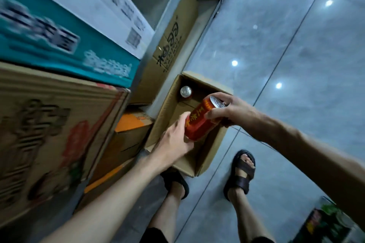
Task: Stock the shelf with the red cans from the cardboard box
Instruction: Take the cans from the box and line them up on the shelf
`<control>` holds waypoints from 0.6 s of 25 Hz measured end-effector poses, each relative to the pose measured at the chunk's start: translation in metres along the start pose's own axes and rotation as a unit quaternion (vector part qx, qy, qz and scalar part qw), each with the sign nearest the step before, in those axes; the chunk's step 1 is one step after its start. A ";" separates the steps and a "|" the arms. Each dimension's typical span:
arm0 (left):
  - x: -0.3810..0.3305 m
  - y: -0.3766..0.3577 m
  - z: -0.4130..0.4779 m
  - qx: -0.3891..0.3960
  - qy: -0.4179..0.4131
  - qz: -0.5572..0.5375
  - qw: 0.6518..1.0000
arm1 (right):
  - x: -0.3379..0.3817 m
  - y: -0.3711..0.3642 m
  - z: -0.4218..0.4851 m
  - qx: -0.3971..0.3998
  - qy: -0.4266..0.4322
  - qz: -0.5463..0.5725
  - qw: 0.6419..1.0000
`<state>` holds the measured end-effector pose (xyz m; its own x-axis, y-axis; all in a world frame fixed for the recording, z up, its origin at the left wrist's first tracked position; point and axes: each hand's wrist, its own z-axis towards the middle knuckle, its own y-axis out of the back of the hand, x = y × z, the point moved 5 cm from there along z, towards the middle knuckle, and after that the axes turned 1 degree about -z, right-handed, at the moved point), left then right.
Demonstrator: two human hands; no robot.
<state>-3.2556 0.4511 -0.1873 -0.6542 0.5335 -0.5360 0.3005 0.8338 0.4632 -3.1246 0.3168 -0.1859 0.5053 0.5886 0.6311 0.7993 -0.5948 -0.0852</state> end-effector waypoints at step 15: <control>-0.284 0.221 -0.334 -0.149 -0.063 -0.238 0.958 | 0.339 -0.017 -0.361 0.099 0.167 -0.112 0.975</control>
<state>-3.2353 0.4362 0.3035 -0.5729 0.1323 -0.8089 -0.2338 0.9195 0.3159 -3.0841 0.3286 0.3082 0.2035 0.4612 0.8636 0.9410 -0.3356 -0.0425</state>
